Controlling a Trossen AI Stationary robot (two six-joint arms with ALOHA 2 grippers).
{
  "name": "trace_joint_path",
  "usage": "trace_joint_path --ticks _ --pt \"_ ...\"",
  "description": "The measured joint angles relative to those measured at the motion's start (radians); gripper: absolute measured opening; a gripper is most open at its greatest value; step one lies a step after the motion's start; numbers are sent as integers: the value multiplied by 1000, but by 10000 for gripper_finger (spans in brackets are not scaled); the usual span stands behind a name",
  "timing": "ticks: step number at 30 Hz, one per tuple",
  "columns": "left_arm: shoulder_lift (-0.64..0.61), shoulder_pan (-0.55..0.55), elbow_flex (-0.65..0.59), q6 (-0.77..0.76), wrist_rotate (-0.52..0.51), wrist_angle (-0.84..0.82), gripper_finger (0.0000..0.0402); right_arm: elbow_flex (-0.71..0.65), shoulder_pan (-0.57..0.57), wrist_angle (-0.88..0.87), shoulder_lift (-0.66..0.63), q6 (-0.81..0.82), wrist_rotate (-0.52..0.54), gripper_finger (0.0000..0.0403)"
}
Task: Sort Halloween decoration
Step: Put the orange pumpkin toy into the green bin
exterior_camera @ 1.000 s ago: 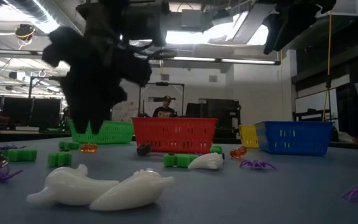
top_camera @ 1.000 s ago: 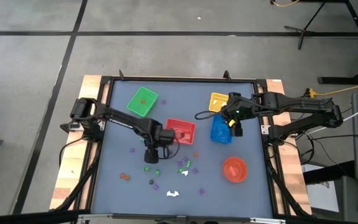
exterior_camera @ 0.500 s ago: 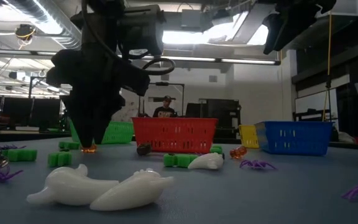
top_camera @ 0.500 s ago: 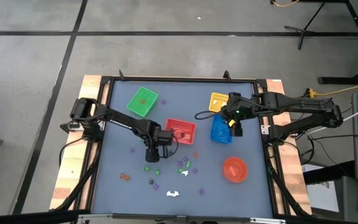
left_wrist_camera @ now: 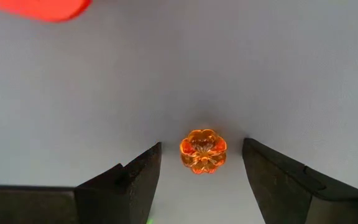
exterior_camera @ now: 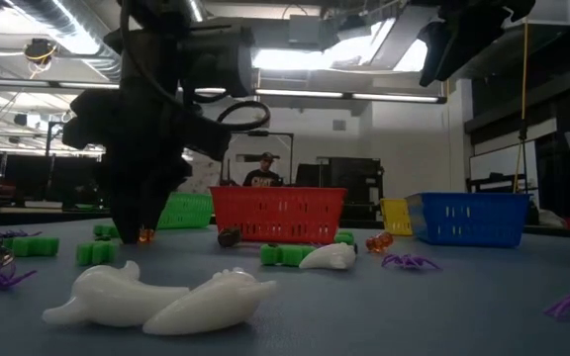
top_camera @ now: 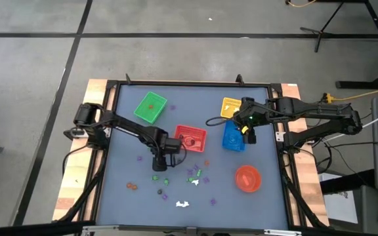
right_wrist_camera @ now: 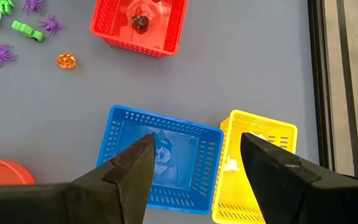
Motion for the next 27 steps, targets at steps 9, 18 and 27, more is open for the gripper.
trace_joint_path --ticks 9,18,27 --pt "-1 0 -12 -15 -1 31 218 0 0 0 0 0 0 237" --pt "1 0 -13 -15 -2 33 218 0 0 1 0 0 0 237" --pt "2 0 -14 -15 -3 34 212 0 0 1 0 0 0 237"
